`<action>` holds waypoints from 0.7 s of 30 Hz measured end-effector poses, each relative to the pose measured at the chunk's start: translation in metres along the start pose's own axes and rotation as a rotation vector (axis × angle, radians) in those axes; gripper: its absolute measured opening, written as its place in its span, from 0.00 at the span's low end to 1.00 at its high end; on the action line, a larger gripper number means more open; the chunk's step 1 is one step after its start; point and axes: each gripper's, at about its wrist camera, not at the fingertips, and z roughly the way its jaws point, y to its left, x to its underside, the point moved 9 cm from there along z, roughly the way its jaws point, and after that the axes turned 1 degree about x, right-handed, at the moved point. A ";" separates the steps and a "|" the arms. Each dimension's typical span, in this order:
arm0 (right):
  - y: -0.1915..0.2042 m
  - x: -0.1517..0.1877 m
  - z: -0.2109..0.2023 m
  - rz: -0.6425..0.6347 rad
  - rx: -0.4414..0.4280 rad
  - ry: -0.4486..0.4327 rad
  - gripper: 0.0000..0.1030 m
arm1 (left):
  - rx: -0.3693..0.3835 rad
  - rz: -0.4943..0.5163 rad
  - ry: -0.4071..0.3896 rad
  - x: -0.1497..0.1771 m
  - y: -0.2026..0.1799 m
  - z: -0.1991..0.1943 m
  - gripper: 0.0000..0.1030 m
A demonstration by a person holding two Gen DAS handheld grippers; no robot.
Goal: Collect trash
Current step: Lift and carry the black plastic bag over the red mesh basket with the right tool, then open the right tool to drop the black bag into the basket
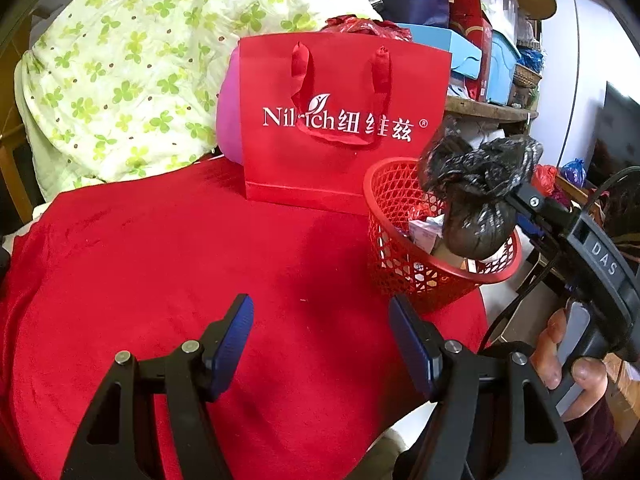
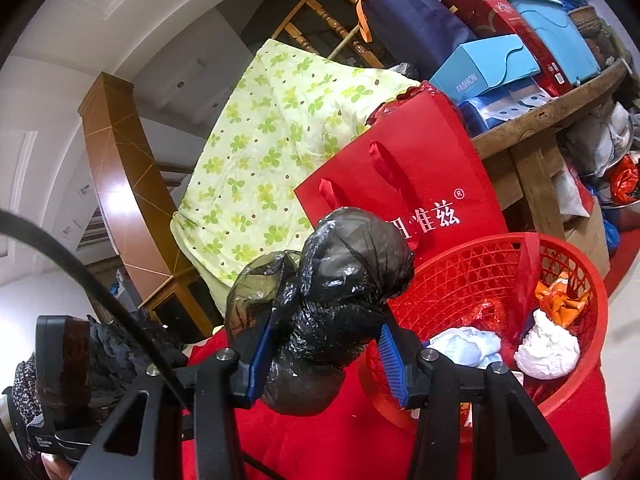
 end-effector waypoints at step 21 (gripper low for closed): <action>-0.073 -0.030 -0.033 0.206 0.160 -0.153 0.50 | 0.056 0.023 0.029 0.008 -0.015 0.015 0.69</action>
